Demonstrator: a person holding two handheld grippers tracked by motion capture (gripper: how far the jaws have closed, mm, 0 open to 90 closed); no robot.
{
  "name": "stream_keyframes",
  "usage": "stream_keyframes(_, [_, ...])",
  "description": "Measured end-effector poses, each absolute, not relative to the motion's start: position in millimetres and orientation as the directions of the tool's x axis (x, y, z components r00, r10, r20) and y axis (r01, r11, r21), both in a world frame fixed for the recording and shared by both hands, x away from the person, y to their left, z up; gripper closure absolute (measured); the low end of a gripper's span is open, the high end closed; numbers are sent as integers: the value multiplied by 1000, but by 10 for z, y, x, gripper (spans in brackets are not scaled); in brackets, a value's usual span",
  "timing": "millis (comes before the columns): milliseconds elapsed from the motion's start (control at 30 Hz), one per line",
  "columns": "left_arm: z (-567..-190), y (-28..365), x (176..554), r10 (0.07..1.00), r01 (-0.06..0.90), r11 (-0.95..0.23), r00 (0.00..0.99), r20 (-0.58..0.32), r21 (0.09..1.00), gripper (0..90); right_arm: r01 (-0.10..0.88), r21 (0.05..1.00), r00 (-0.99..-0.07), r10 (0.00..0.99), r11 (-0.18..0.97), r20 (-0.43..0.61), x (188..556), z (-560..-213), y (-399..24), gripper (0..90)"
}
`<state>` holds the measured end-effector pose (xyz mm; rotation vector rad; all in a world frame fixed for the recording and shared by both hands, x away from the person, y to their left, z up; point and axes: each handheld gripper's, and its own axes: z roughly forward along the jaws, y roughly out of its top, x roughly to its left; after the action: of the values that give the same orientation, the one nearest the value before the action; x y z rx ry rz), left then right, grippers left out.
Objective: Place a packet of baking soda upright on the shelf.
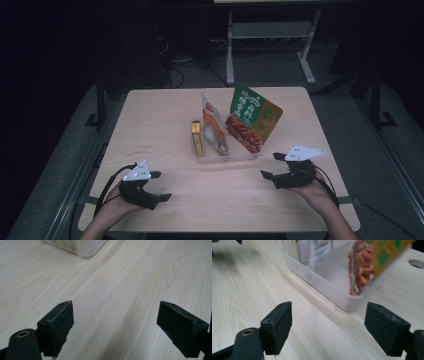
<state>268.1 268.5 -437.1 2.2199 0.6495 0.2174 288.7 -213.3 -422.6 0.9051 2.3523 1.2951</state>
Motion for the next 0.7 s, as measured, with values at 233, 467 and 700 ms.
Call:
stream_keyframes(233, [-4396, 2810, 2637, 541, 386, -530, 839, -50, 755, 134, 417, 825, -719, 694, 382, 42, 2792, -4309, -2311, 210])
stream_keyframes(467, [-4456, 2885, 2655, 535, 387, -547, 844, -45, 742, 135, 427, 808, -703, 711, 406, 15, 2776, -4356, -2410, 200])
stream_keyframes(700, [-4517, 2890, 2670, 511, 380, -594, 859, -33, 709, 136, 447, 778, -705, 710, 441, 3, 2814, -4440, -2452, 200])
